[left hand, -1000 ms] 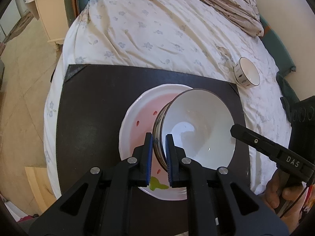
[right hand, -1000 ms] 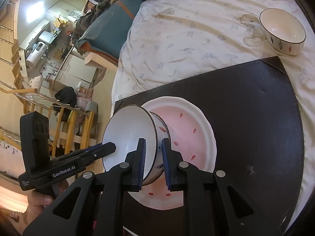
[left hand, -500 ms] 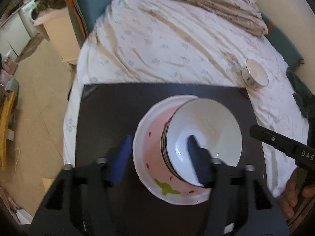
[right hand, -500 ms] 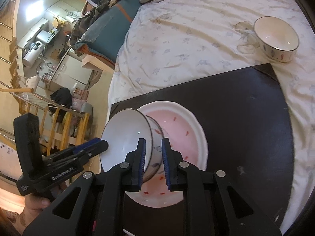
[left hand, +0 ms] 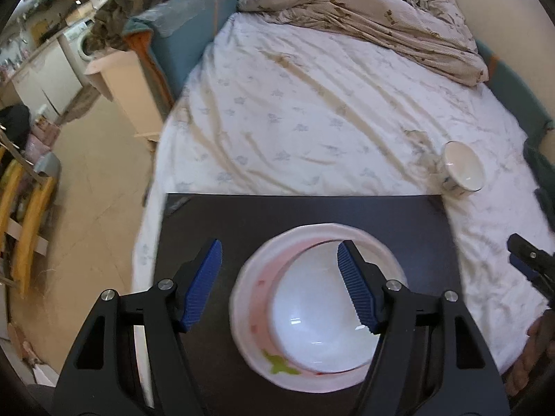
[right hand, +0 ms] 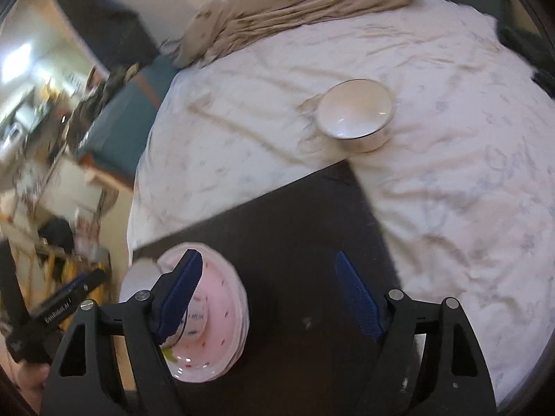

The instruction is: Organize plates and bowls

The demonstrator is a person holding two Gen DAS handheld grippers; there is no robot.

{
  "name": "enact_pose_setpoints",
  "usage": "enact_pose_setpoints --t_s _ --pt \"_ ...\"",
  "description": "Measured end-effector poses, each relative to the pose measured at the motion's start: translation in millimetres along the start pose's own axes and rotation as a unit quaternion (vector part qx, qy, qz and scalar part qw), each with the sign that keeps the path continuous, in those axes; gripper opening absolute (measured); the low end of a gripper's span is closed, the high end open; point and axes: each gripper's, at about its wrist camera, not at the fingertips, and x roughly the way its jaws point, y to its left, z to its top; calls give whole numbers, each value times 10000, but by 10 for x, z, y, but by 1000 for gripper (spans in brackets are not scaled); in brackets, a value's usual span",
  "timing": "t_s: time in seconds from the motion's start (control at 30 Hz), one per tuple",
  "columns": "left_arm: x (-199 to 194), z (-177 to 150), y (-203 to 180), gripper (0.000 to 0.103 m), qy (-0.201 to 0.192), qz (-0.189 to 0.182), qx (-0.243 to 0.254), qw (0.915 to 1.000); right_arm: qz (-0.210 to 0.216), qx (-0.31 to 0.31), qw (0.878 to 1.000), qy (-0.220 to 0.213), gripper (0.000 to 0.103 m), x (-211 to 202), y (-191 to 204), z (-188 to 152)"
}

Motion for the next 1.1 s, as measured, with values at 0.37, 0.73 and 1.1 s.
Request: enact_pose_setpoints --t_s 0.37,0.73,1.1 --pt "-61 587 -868 66 -105 -294 371 9988 -348 854 9931 -731 82 -335 -656 771" --pt "548 879 -1679 66 243 -334 440 9982 -605 1523 9846 -617 82 54 -1214 1117" --pt "1231 1124 -2328 66 380 -396 623 9965 -583 1787 9812 -436 82 298 -1470 1298"
